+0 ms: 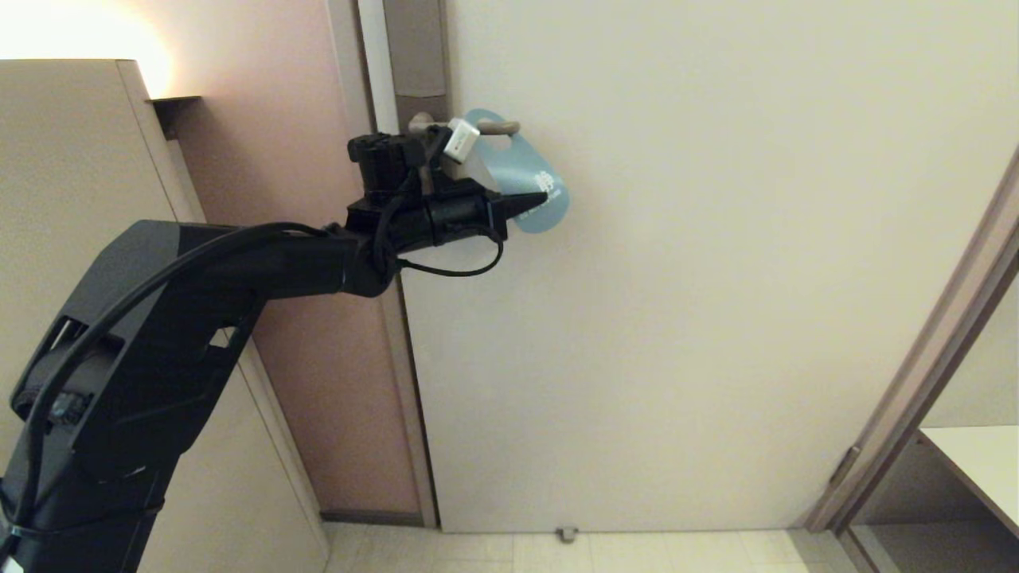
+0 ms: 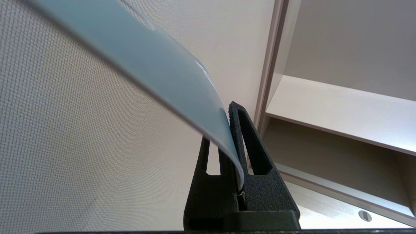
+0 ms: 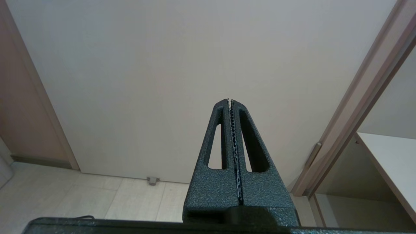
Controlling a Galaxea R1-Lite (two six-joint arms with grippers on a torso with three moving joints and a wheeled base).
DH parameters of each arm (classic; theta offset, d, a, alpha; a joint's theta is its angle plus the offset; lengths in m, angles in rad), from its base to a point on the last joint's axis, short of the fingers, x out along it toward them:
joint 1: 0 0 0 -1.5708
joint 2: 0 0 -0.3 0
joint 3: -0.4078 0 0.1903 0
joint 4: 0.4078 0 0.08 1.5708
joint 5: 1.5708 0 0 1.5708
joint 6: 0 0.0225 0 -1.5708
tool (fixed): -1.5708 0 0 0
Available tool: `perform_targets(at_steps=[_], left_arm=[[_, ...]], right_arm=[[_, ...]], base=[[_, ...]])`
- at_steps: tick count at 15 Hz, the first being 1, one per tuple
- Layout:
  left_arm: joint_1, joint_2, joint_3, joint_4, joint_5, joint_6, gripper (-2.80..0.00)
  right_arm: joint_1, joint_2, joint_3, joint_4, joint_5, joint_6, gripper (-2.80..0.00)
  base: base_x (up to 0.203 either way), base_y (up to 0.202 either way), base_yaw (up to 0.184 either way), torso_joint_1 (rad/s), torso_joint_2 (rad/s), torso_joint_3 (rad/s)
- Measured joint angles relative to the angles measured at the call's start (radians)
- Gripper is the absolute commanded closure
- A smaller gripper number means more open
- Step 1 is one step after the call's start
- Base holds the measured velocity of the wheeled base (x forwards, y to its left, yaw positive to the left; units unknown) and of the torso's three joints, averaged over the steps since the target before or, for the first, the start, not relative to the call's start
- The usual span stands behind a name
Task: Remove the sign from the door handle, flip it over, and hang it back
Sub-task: Take down the sign
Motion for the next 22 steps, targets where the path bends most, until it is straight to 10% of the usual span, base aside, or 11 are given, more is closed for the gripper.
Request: perform_targets(at_steps=[22], left_arm=[[0.101, -0.013, 0.004, 0.068, 0.025, 0.125, 0.0]], right_arm=[[0.0, 0.0, 0.0, 0.0, 0.0, 0.0, 0.0]], base=[[0.0, 0.0, 0.0, 0.0, 0.0, 0.0]])
